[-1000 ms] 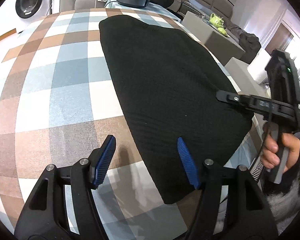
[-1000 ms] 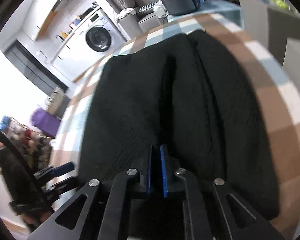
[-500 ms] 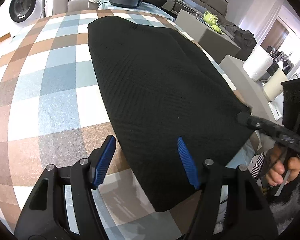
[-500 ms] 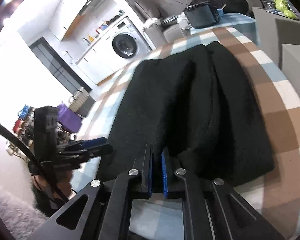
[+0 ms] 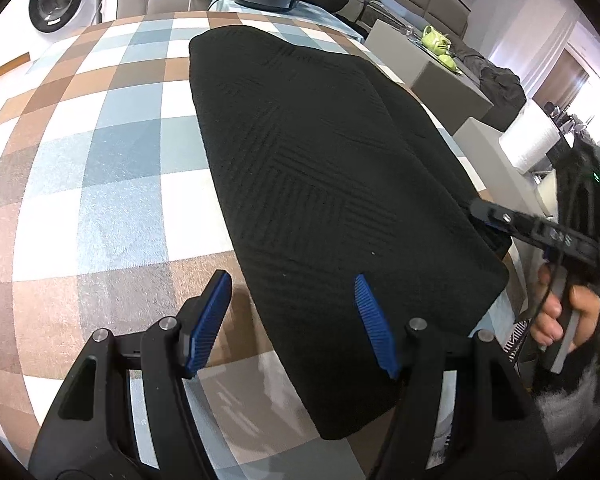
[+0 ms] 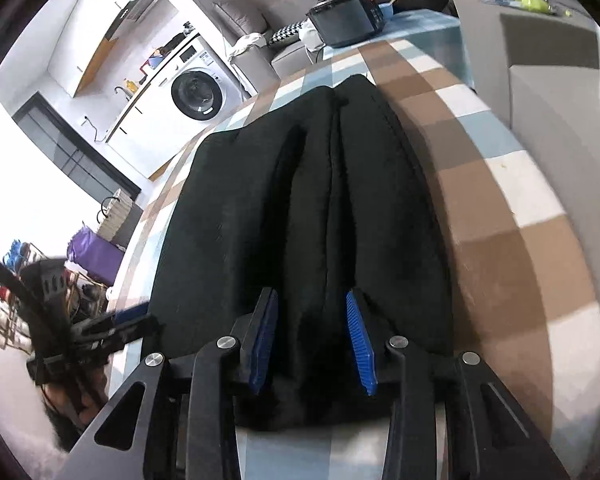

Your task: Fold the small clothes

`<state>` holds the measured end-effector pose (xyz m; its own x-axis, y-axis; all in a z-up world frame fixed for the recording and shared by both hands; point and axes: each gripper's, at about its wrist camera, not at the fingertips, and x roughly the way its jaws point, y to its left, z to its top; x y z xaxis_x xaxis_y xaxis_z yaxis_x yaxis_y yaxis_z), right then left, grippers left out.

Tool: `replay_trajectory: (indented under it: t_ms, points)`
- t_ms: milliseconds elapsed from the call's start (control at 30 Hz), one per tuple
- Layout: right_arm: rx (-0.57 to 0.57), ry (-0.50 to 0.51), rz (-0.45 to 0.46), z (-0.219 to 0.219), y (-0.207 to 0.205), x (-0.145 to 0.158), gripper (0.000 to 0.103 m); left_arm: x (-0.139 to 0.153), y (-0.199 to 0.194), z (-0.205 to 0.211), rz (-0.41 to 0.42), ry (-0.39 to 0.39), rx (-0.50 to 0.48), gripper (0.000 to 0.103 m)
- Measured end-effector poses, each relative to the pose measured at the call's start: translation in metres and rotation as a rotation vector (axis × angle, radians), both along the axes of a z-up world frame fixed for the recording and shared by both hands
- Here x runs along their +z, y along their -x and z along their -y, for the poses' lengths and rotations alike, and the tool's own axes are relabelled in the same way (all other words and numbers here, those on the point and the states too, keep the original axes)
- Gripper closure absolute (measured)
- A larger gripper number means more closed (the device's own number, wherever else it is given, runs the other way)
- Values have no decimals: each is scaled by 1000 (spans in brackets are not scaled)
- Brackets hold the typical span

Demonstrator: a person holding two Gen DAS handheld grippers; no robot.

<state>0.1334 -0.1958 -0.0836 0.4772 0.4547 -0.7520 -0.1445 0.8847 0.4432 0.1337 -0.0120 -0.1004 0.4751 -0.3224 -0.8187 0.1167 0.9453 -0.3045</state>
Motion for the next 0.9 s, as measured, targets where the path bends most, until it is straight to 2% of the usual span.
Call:
replay_trajectory:
  t_ms: [133, 200, 233, 267, 333, 433, 533, 600, 667, 733, 833, 900]
  points:
    - [31, 28, -3, -18, -34, -10, 68, 0, -3, -3, -1, -5, 18, 42]
    - [36, 55, -13, -24, -51, -12, 81, 1, -4, -5, 2, -5, 32, 42]
    - [38, 80, -24, -30, -58, -13, 93, 2, -4, -7, 4, -3, 40, 42]
    - [49, 101, -17, -35, -66, -13, 98, 3, -5, -8, 7, 0, 48, 42]
    - [79, 125, 58, -44, -70, 2, 99, 7, -6, -12, 14, 5, 62, 42]
    - [104, 142, 207, -44, -61, 41, 99, 11, -7, -14, 20, 5, 72, 42]
    - [58, 214, 245, -27, -61, 50, 99, 11, -9, -14, 20, 1, 70, 42]
    - [26, 260, 176, -13, -70, 32, 99, 9, -10, -13, 11, 3, 71, 42]
    - [-7, 276, 58, 2, -82, 5, 98, 6, -10, -10, -3, 6, 67, 42]
    - [-32, 231, 6, 15, -83, -8, 94, 5, -10, -7, -10, 5, 57, 42]
    - [-40, 143, 11, 26, -75, -5, 92, 4, -12, -3, -14, 1, 44, 42]
    - [-54, 156, 26, 26, -63, 3, 89, 4, -15, 0, -16, -4, 37, 42]
